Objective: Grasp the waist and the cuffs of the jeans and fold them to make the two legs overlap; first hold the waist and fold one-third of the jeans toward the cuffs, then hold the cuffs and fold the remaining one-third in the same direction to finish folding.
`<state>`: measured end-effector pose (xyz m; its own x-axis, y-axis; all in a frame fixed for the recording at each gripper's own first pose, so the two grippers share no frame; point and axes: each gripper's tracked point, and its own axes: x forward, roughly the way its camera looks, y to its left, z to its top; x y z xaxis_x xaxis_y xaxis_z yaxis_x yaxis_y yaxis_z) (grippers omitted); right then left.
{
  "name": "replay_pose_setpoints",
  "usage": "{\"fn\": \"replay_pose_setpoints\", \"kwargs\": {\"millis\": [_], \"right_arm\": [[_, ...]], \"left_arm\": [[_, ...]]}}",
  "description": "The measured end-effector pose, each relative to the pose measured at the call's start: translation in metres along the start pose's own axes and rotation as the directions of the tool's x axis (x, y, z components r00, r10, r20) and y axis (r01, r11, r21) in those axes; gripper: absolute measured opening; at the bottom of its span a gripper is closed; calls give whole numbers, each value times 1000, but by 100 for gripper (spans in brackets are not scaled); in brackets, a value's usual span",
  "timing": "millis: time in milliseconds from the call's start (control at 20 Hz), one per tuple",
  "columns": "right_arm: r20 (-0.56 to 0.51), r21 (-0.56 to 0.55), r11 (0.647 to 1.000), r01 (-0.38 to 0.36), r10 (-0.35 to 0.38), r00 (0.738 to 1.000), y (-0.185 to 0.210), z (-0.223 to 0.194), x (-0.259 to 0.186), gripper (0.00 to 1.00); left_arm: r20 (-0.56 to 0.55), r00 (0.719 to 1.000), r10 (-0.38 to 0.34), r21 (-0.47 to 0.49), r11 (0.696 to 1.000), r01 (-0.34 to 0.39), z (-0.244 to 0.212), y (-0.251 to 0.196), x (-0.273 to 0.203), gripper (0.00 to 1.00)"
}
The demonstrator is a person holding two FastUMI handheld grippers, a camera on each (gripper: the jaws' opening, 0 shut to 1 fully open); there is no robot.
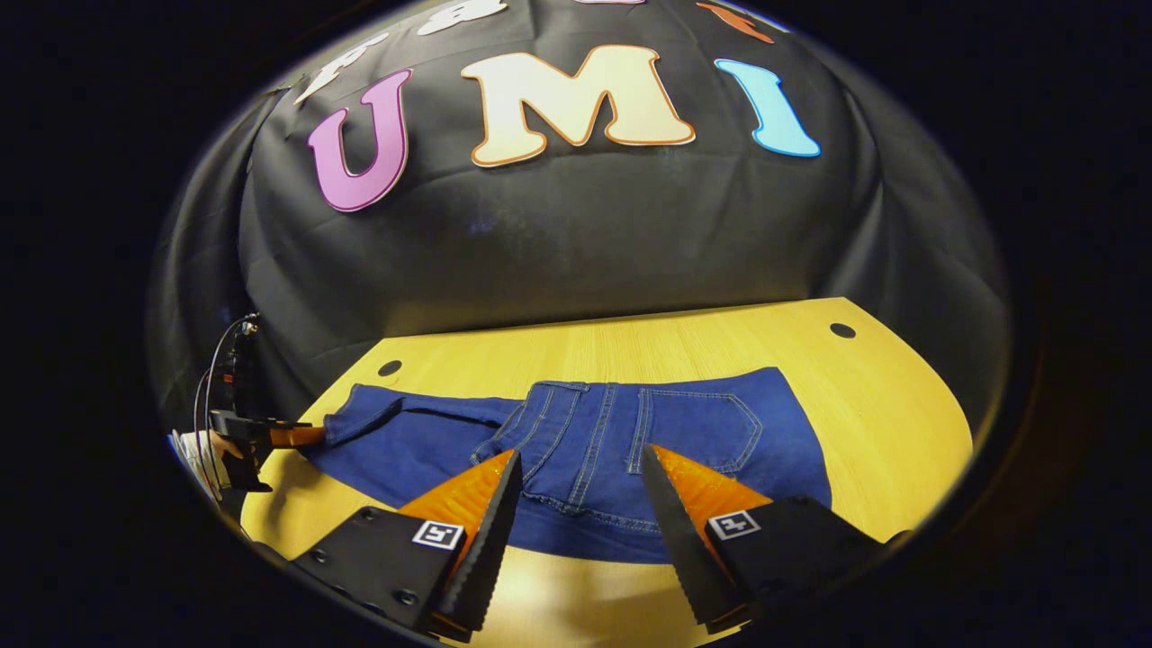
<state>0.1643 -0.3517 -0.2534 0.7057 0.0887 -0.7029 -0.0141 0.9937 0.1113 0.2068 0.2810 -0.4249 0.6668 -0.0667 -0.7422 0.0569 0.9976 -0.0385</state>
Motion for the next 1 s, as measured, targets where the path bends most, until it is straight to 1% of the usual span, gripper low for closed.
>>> {"fn": "replay_pose_setpoints", "kwargs": {"millis": [50, 150, 200, 250, 300, 400, 500, 600, 700, 800, 1000], "right_arm": [[4, -5, 1000, 1, -1, 1000, -3, 1, -2, 83], [14, -16, 1000, 2, -1, 1000, -10, 3, -5, 83], [21, -20, 1000, 0, 0, 1000, -14, 7, -7, 83], [26, -23, 1000, 0, 1, 1000, -18, 10, -11, 83], [35, -27, 1000, 1, 0, 999, -24, 15, -14, 83], [61, -29, 1000, 7, -5, 998, -37, 26, -23, 83], [73, -24, 1000, 5, -3, 997, -48, 33, -32, 83], [82, -24, 1000, 4, -2, 997, -60, 39, -41, 83], [91, -20, 1000, -1, 3, 996, -69, 44, -49, 83], [105, -21, 1000, -6, 8, 994, -79, 50, -57, 83], [130, -15, 1000, -4, 6, 992, -106, 59, -76, 83]], "left_arm": [[3, 1000, -22, 5, 1000, 22, 0, -7, 0, 39], [8, 1000, -18, 9, 1000, 18, 4, -13, 0, 10], [-6, 1000, -11, 8, 1000, 11, 3, -13, 3, 0], [-30, 1000, -7, -5, 1000, 7, 1, -14, 2, 0], [-26, 1000, -6, -22, 1000, 6, 6, -15, -1, 0], [19, 1000, -24, -89, 996, 25, 22, -22, -10, 0], [99, 993, -67, -158, 984, 82, 47, -37, -29, 0], [157, 980, -120, -199, 969, 150, 68, -56, -47, 0], [199, 967, -156, -186, 963, 194, 90, -79, -68, 0], [217, 961, -172, -138, 969, 204, 101, -100, -80, 0], [252, 942, -223, -59, 968, 245, 125, -151, -101, 0]]}}
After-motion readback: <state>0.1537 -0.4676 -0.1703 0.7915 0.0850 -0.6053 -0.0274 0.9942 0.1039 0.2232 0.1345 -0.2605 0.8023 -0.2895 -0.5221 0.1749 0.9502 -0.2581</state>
